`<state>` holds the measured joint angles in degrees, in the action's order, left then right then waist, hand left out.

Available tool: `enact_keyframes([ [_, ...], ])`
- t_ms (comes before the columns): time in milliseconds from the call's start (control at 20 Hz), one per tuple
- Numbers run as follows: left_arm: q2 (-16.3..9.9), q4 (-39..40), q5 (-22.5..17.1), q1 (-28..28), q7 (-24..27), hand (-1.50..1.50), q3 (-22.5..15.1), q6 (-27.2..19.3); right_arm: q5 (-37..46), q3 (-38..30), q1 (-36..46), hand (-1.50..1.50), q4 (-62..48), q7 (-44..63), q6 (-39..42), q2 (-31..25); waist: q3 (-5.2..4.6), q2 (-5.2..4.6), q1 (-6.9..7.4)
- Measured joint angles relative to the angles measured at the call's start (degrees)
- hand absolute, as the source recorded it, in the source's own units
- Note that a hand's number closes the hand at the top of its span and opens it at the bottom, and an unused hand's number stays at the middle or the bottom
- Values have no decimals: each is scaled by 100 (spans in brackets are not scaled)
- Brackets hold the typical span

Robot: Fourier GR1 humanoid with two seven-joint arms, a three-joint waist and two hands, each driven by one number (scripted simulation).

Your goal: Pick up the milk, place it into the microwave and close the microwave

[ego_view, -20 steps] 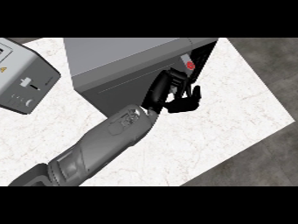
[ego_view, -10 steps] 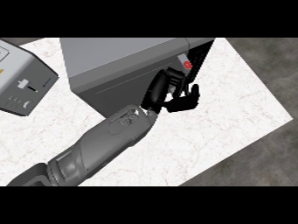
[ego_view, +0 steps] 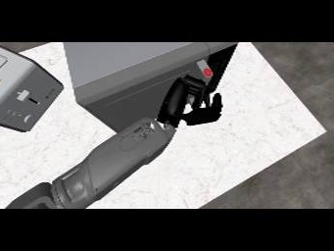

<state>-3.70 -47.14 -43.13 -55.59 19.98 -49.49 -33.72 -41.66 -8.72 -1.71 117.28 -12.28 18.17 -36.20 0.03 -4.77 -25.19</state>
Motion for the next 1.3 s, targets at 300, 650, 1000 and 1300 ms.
enact_keyframes([
  [300,180,117,-135,-33,54,150,72,-299,-192,-91,65,-150,-59,63,28,-64,5,11,57],
  [650,383,313,-384,-223,-26,150,42,-438,-354,-345,59,-150,-89,109,-27,-149,5,6,241],
  [1000,384,430,-575,-428,-38,150,-278,-21,-483,-686,2,-150,-41,171,-148,-254,-5,-2,458],
  [1300,380,489,-738,-527,-20,-150,-456,345,-610,-884,-93,-150,73,241,-226,-296,-9,2,615],
])
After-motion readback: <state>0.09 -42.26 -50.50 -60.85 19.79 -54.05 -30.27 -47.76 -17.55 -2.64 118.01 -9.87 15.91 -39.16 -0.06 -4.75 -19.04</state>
